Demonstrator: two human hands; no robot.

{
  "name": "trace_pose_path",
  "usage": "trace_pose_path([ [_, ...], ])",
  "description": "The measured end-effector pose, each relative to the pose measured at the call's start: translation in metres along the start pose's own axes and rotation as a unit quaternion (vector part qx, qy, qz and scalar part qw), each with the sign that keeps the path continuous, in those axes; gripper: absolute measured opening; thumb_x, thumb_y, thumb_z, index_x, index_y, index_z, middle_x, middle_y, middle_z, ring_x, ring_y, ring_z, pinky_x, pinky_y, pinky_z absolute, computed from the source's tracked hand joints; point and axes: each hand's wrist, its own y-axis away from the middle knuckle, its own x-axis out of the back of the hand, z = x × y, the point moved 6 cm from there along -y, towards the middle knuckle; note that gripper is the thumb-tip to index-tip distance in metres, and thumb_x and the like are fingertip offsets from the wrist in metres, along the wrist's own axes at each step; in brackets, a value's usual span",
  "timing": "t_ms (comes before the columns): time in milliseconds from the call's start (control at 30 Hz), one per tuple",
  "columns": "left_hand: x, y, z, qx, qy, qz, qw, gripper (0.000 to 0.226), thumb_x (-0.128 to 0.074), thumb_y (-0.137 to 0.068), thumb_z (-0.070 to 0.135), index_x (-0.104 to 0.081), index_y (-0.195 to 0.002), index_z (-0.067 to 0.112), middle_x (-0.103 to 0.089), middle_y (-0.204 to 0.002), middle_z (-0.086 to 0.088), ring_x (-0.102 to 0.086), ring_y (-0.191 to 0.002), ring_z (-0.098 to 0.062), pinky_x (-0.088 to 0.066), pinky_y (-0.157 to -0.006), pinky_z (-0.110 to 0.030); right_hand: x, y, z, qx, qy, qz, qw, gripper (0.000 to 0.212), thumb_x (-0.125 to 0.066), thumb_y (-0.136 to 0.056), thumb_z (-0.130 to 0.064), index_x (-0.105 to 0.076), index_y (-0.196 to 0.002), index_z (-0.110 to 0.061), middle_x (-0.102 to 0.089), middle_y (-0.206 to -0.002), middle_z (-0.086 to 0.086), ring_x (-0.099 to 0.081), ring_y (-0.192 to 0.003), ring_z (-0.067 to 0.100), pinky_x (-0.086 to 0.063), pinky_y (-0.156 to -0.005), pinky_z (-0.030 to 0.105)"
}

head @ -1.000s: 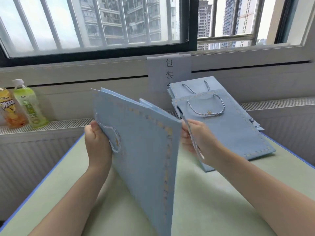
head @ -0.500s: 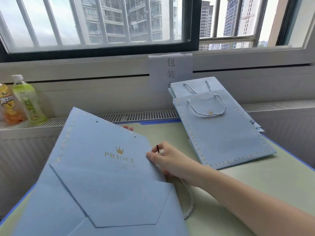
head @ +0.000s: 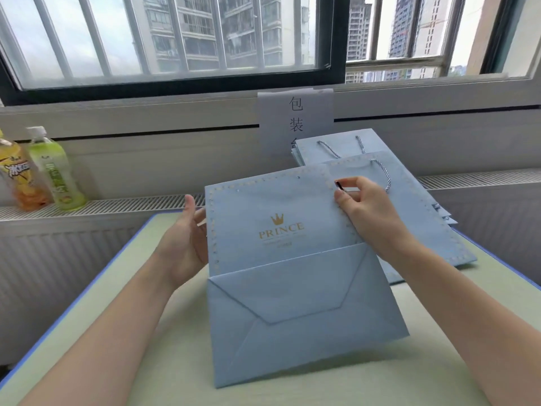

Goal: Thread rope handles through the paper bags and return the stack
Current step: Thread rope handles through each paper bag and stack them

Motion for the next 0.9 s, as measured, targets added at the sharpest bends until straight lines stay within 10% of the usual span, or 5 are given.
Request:
trace_pose_path([
  [200,-0.019,0.007,-0.012,-0.058,-0.140,0.008,0.988,0.051,-0.048,-0.085,0.050,-0.058,-0.119,0.015,-0.071,-0.109,-0.003,-0.069,-0.097,-0.022,-0.055,-0.082,-0.041,0.008,-0.008,0.005,-0.001,0.087,-0.025,0.996,0.012,-0.051,-0.096,-0.018,-0.054,-0.108,-0.017,-0.067,-0.100,0.016,-0.064,-0.084,0.031,-0.051,-0.073,0.035],
  [433,-0.016,0.006,-0.015,-0.040,-0.096,0.051,0.993,0.032,-0.051,-0.094,0.004,-0.051,-0.124,0.016,-0.069,-0.091,-0.008,-0.068,-0.063,-0.014,-0.055,-0.051,-0.024,0.023,-0.017,-0.004,0.074,0.280,-0.002,0.957,0.031,-0.045,-0.098,-0.019,-0.061,-0.079,0.000,-0.055,-0.063,-0.002,-0.045,-0.053,0.010,-0.030,-0.046,0.014],
  [900,-0.041,0.009,-0.024,-0.104,-0.365,0.022,0.925,0.029,-0.058,-0.093,0.022,-0.052,-0.120,0.020,-0.060,-0.112,-0.004,-0.063,-0.090,-0.016,-0.053,-0.074,-0.025,-0.034,0.018,-0.025,0.136,0.128,-0.180,0.966,0.017,-0.059,-0.088,0.000,-0.064,-0.089,-0.015,-0.071,-0.078,0.000,-0.063,-0.066,0.005,-0.043,-0.059,0.009],
])
